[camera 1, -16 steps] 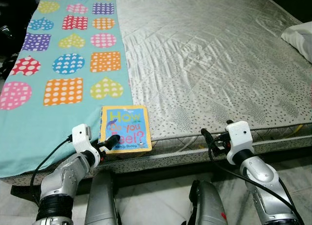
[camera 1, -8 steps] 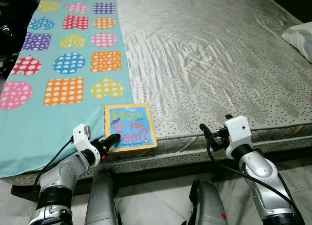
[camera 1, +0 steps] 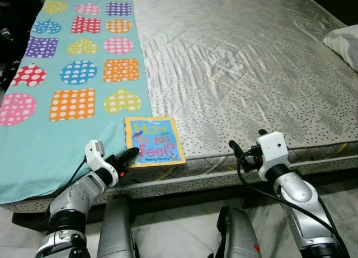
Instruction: Clean up the room
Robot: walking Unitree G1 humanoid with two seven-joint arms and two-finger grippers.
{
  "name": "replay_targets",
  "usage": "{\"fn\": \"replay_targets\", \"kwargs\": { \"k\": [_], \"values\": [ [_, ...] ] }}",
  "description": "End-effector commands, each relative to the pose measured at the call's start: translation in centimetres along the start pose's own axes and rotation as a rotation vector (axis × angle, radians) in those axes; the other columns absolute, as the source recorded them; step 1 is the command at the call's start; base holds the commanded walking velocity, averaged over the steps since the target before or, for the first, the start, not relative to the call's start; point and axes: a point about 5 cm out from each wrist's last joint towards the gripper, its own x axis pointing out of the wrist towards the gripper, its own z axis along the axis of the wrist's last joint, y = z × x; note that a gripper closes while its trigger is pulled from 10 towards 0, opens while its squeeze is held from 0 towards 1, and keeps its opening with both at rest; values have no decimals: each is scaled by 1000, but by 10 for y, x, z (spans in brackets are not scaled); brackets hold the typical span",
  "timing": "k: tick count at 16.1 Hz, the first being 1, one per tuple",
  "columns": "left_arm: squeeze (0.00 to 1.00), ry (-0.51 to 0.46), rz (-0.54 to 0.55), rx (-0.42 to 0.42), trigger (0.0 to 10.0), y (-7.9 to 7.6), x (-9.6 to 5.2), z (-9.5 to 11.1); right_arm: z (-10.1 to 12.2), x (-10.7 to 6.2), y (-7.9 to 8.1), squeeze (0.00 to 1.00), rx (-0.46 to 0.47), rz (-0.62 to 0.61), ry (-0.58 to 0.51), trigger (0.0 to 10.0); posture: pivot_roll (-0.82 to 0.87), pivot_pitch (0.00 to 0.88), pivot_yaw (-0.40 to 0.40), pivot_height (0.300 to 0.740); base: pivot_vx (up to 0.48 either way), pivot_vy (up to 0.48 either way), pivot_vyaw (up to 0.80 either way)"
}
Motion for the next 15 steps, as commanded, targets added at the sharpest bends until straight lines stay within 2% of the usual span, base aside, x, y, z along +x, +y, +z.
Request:
{"fn": "replay_targets", "kwargs": {
  "k": [1, 8, 10, 13, 15],
  "values": [
    [0, -9, -19, -12, 0, -1, 1, 1, -1, 0, -2, 0, -9, -4, 1, 10000, -117, 133, -72, 537, 0, 0, 0],
    [0, -25, -53, -29, 0, -5, 4, 4, 0, 2, 0, 0, -12, -9, -7, 10000, -113, 126, -66, 537, 0, 0, 0],
    [0, -60, -27, -38, 0, -5, 5, 10, 1, 3, 0, 0, -13, -9, -12, 10000, -112, 124, -64, 537, 0, 0, 0],
    [0, -112, -61, 21, 0, -17, 7, 19, 3, 6, 1, 0, -6, -14, -21, 10000, -97, 118, -67, 537, 0, 0, 0],
    [0, -142, -92, 60, 0, -28, 7, 26, 6, 10, 9, 0, 21, -3, -37, 10000, -83, 109, -68, 537, 0, 0, 0]
  ]
}}
